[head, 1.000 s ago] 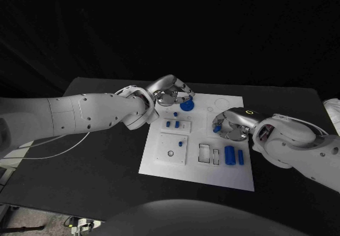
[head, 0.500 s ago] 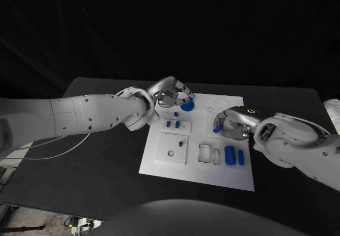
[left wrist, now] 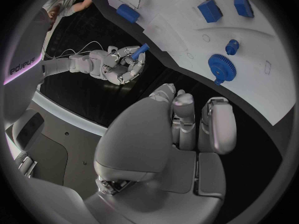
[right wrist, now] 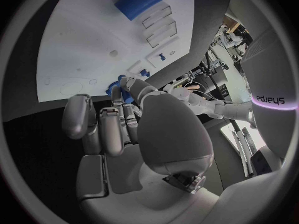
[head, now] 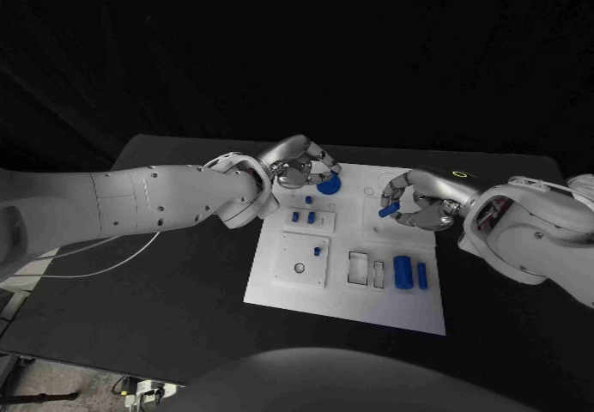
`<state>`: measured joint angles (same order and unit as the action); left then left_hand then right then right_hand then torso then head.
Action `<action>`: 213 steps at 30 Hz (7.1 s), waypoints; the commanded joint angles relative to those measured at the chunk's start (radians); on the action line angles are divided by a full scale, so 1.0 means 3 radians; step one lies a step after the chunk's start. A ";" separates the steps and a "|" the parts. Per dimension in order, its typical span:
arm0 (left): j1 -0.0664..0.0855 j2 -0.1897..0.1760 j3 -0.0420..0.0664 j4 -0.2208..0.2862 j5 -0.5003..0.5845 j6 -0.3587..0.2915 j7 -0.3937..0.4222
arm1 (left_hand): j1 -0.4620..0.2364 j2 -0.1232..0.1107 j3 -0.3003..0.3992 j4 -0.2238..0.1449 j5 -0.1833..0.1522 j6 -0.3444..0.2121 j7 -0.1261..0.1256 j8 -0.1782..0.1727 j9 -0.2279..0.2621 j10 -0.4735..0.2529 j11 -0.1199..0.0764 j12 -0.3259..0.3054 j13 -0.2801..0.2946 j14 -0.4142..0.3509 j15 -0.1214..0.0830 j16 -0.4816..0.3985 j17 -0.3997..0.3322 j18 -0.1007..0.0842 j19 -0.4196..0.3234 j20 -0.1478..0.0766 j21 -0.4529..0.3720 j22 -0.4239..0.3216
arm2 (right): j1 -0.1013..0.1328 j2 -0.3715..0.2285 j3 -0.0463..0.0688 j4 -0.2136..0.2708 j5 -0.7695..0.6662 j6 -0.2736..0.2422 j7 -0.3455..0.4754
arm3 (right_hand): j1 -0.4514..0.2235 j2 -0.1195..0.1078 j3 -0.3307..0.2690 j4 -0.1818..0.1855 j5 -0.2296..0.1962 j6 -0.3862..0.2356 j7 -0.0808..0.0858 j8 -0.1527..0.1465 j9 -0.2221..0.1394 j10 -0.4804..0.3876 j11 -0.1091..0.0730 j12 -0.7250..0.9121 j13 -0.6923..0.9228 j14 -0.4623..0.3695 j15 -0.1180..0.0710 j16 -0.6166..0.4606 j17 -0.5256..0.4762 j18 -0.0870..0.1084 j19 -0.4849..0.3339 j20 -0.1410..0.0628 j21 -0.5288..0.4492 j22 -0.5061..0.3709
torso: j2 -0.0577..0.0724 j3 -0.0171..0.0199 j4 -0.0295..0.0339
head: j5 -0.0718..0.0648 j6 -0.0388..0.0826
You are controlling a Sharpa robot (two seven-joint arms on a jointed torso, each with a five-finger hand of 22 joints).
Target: Assemble the parts on the task board
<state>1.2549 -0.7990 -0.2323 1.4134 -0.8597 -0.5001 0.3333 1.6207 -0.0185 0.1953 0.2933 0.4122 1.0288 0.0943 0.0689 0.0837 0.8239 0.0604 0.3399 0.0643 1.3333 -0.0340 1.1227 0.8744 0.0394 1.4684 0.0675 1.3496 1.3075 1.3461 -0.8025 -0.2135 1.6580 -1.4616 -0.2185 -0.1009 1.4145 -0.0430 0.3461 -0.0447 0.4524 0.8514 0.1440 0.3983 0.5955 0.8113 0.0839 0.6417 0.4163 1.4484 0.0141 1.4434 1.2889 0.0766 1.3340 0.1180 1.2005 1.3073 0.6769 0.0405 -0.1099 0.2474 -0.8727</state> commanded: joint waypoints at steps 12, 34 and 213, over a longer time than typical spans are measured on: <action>-0.0039 0.0029 0.0002 -0.0056 -0.0005 0.0032 -0.0003 | 0.0006 -0.0041 0.0040 -0.0001 -0.0017 0.0006 0.0023 0.0005 -0.0005 0.0021 0.0010 -0.0015 -0.0004 -0.0013 0.0007 -0.0003 0.0022 0.0030 0.0027 0.0028 -0.0012 0.0664 | -0.0025 0.0413 -0.0001 0.0119 -0.0206 0.0408 -0.0124 | -0.0054 -0.0021 0.0010 -0.0013 -0.0032 -0.0076 0.0017 -0.0027 0.0059 -0.0002 0.0023 -0.0003 -0.0010 -0.0026 0.0014 -0.0019 -0.0011 0.0045 -0.0019 0.0016 -0.0024 0.0480 | -0.0005 0.0005 0.0011 | 0.0044 0.0000; -0.0044 0.0110 0.0003 -0.0165 -0.0005 0.0000 -0.0063 | -0.0018 -0.0052 0.0071 0.0001 -0.0020 0.0008 0.0033 0.0007 -0.0006 0.0031 0.0020 -0.0017 -0.0003 0.0002 0.0012 0.0015 0.0036 0.0028 0.0033 0.0032 0.0001 0.0668 | -0.0147 0.1096 0.0013 0.0193 -0.1012 0.0848 -0.0442 | -0.0119 -0.0089 0.0067 -0.0015 -0.0062 -0.0013 -0.0025 -0.0126 -0.0007 0.0092 -0.0010 -0.0052 -0.0038 0.0003 -0.0009 -0.0002 0.0023 0.0041 0.0012 0.0009 0.0006 0.0489 | -0.0004 0.0005 0.0036 | 0.0128 0.0000; -0.0100 0.0189 0.0003 -0.0216 0.0010 0.0231 -0.0145 | -0.0067 -0.0060 0.0154 -0.0004 -0.0025 0.0008 0.0049 0.0008 -0.0008 0.0035 0.0040 -0.0028 -0.0003 -0.0012 0.0027 0.0001 0.0006 0.0034 0.0021 0.0044 -0.0029 0.0658 | -0.0565 0.1198 0.0020 0.0035 -0.1276 0.0664 -0.0650 | -0.0213 -0.0133 0.0067 -0.0103 -0.0235 0.0034 -0.0180 -0.0180 0.0541 0.0054 -0.0038 -0.0026 0.0274 -0.0029 -0.0038 -0.0049 -0.0060 0.0064 -0.0027 -0.0026 -0.0146 0.0454 | -0.0006 0.0001 0.0045 | 0.0269 0.0000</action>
<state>1.2255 -0.7452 -0.2320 1.3479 -0.8588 -0.4452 0.2904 1.6114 -0.0357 0.2351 0.2919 0.4085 1.0289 0.1013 0.0689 0.0827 0.8310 0.0675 0.3333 0.0643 1.3299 -0.0306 1.1228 0.8774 0.0395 1.4685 0.0748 1.3438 1.3073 1.1761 -0.4444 -0.2077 1.6684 -1.8322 -0.0470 -0.2791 1.3527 -0.0869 0.3642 -0.0756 0.3775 0.8693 0.0907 0.3481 0.7570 0.8342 0.0752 0.6298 0.4976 1.4450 0.0034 1.4318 1.2717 0.0767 1.3342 0.1105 1.1626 1.3076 0.6743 0.0407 -0.0966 0.3267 -0.8727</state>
